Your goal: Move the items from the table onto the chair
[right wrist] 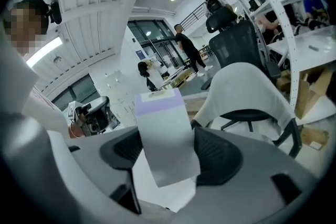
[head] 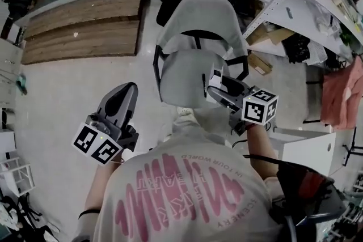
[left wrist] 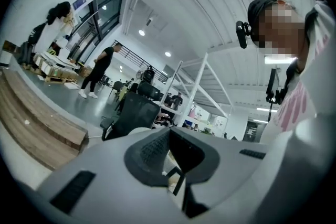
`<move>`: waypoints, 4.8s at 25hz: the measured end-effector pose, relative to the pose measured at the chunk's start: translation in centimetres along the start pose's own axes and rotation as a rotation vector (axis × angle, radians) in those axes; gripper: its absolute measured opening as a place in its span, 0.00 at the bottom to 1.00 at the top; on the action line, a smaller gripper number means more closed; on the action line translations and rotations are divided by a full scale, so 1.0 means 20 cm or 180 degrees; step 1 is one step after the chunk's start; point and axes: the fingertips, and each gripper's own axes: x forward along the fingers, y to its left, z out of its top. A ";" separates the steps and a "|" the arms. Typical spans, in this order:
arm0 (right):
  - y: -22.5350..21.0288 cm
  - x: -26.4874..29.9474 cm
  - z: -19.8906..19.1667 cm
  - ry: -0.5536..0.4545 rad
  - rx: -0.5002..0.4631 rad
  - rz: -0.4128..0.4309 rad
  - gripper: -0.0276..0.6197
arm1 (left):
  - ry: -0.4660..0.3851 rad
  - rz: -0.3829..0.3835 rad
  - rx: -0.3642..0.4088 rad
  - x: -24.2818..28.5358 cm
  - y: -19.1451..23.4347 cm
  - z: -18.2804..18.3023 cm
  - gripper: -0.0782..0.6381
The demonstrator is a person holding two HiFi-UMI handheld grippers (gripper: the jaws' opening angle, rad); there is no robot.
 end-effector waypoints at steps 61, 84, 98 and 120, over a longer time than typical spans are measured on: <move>-1.20 0.95 -0.85 0.2055 0.1078 -0.1360 0.65 | 0.0455 0.1085 -0.0634 0.41 0.60 -0.18 0.12; 0.24 -0.59 0.41 -0.2420 0.1093 -0.0088 0.07 | -0.0224 -0.0594 0.0116 -0.05 0.01 0.14 0.12; 0.71 -0.87 0.30 -0.2198 -0.0287 -0.0448 0.06 | -0.0181 -0.1086 0.0274 -0.09 -0.33 0.12 0.12; 0.69 -1.03 0.19 -0.2043 -0.0396 -0.0734 0.07 | -0.0007 -0.1439 0.0412 -0.01 -0.60 0.05 0.12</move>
